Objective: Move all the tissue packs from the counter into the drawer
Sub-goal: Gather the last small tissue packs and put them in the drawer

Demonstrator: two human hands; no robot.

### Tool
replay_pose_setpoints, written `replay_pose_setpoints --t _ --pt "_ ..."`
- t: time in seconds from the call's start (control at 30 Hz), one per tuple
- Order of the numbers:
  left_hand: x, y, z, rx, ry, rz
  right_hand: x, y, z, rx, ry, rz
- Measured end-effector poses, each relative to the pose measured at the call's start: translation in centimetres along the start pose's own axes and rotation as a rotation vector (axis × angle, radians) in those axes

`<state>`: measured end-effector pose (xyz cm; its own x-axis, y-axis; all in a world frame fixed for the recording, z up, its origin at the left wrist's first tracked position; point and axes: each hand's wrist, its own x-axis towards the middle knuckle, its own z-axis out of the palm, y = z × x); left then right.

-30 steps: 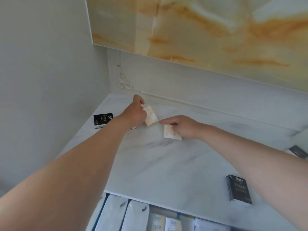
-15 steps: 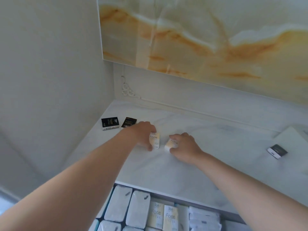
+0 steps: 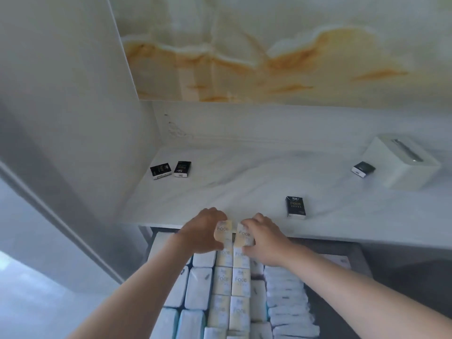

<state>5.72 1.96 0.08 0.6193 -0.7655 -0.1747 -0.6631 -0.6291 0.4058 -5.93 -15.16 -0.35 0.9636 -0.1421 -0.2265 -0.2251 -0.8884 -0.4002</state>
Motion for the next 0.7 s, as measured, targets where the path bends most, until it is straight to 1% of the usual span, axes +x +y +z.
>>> replay_pose_setpoints --t 0.07,0.17,0.27,0.33,0.4,0.5,0.57,0.7 --pt "-2.2 0.4 0.6 0.051 -0.011 0.001 -2.4 -0.6 1.5 0.028 -0.049 -0.021" --pt "-4.6 1.6 1.8 0.124 -0.064 0.002 -4.5 -1.5 4.3 0.044 -0.177 -0.005" --pt "-6.7 2.3 3.7 0.156 -0.168 -0.066 -5.9 -1.9 6.5 0.036 -0.282 0.040" --pt "-8.1 2.5 5.2 0.200 -0.244 -0.066 -6.5 -1.8 7.1 0.068 -0.335 0.076" --pt "-9.3 2.7 6.2 0.234 -0.309 -0.057 -6.7 -1.6 7.2 0.133 -0.346 0.119" --pt "-10.6 3.0 6.6 0.268 -0.325 -0.043 -7.0 -1.2 6.8 0.252 -0.280 0.150" --pt "-11.2 3.0 6.7 0.286 -0.324 -0.043 -7.3 -0.9 6.8 0.249 -0.275 0.133" --pt "-12.0 2.8 7.0 0.236 -0.297 -0.081 -7.9 -1.2 7.5 0.217 -0.345 0.100"
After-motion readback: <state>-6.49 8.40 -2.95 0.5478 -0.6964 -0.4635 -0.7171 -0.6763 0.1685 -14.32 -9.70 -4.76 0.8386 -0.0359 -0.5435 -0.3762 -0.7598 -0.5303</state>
